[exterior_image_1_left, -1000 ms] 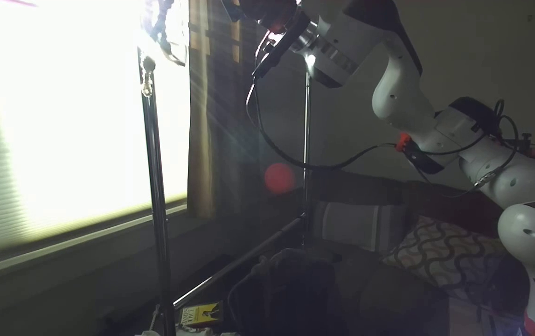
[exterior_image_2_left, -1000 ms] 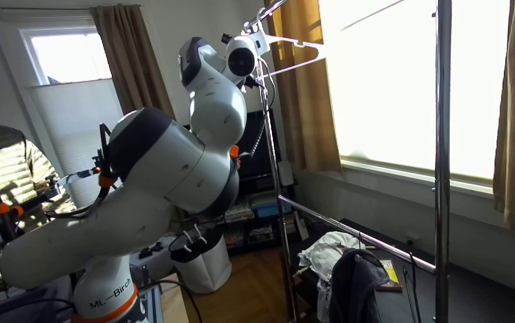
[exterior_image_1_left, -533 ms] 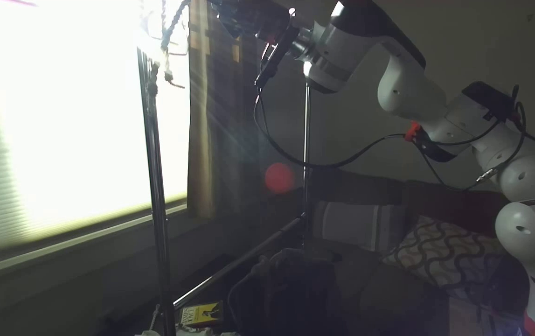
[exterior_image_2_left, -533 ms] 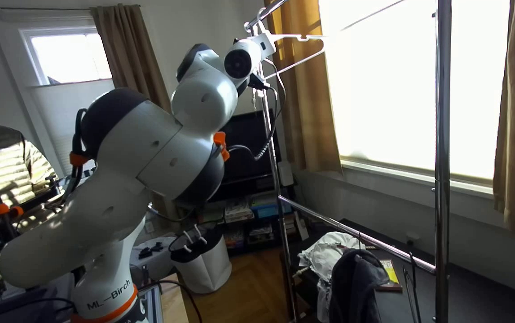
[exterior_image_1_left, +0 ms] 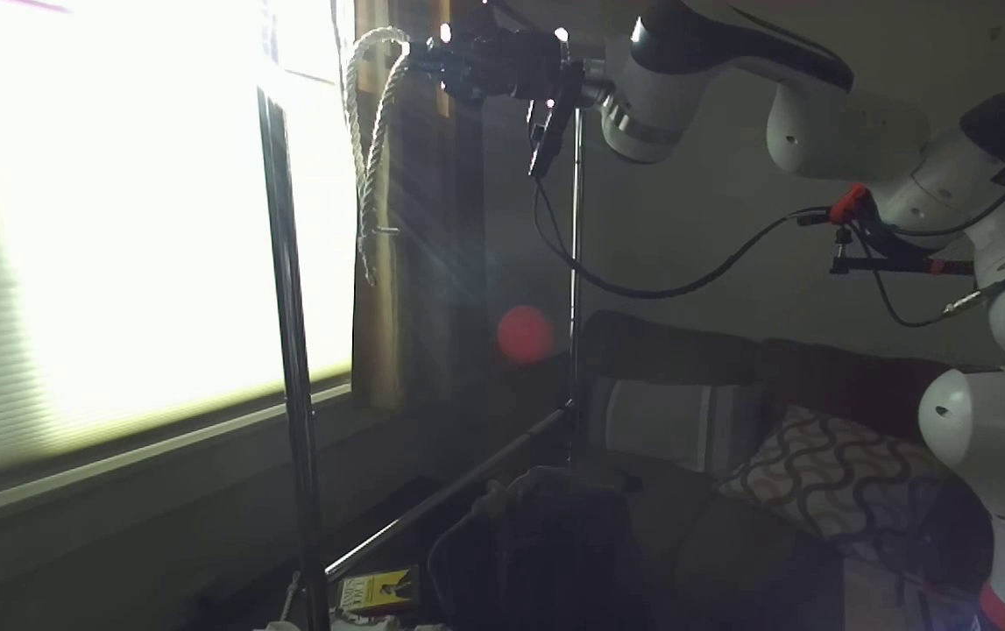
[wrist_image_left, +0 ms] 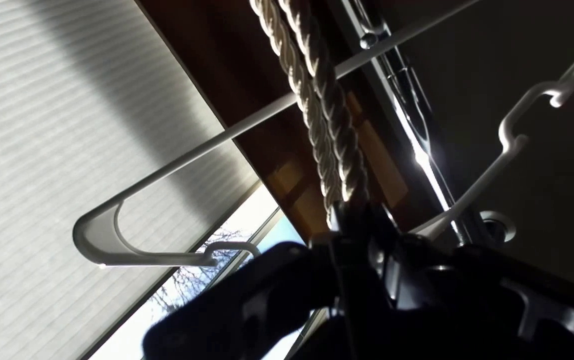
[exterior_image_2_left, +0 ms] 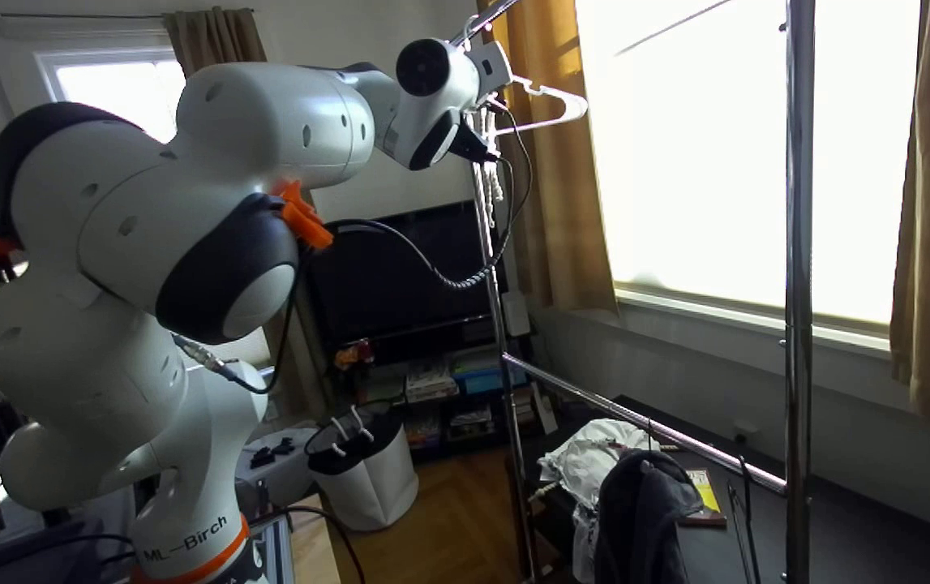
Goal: Hang the rope on the coat hanger
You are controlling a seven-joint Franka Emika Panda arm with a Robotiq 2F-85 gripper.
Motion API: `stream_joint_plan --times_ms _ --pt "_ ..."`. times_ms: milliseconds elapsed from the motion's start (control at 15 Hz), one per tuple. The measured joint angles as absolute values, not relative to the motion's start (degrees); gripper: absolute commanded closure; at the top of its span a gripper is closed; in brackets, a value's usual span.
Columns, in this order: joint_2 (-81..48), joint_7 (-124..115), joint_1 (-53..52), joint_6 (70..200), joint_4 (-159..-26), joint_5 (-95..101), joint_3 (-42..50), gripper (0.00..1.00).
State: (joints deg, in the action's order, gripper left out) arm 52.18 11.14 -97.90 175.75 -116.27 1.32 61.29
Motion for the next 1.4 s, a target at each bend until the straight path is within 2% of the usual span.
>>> stream_joint_plan --times_ms 200,600,867,1400 --pt "50.72 12.56 -95.01 169.75 -116.26 0.89 59.98 0.97" --pt "45.32 20.2 -89.96 171.68 -116.35 3.26 54.64 0.97" --pt "41.36 23.7 -86.91 179.38 -116.34 4.86 52.15 0.97" --pt "30.5 25.02 -81.48 200.31 -115.43 9.81 53.45 0.97"
